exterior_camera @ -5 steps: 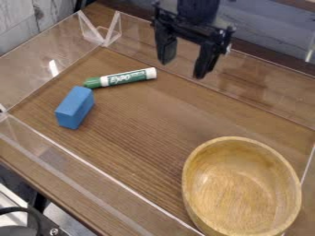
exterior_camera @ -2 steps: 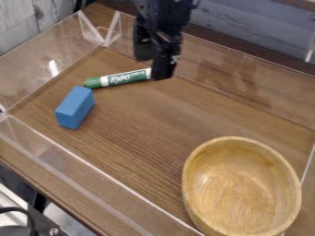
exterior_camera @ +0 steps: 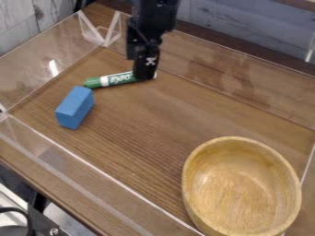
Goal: Put the green marker in the brown bowl
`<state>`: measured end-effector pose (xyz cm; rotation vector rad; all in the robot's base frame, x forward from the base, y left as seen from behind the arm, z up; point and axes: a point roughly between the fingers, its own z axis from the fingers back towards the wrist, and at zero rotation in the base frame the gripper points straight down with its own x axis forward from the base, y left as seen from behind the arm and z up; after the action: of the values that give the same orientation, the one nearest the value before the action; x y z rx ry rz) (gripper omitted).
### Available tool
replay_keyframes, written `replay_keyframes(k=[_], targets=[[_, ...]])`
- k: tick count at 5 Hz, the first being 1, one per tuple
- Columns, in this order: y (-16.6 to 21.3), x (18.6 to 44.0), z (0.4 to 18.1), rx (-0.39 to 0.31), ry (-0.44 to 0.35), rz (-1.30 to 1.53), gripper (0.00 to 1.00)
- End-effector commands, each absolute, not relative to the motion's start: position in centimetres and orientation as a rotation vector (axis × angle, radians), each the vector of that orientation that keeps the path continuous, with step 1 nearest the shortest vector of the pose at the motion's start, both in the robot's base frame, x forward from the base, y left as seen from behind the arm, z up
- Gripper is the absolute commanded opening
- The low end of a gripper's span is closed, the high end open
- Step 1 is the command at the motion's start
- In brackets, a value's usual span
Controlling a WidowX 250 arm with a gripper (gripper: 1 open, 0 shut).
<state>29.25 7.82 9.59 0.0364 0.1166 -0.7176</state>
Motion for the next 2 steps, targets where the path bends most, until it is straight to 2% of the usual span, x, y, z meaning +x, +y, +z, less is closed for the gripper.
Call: replay_keyframes(k=[1, 2], targets=[[9.5, 29.5, 10.2, 0.072, 0.075, -0.76, 1.0], [11.0, 29.2, 9.6, 0.087, 0.066, -0.765, 1.0]])
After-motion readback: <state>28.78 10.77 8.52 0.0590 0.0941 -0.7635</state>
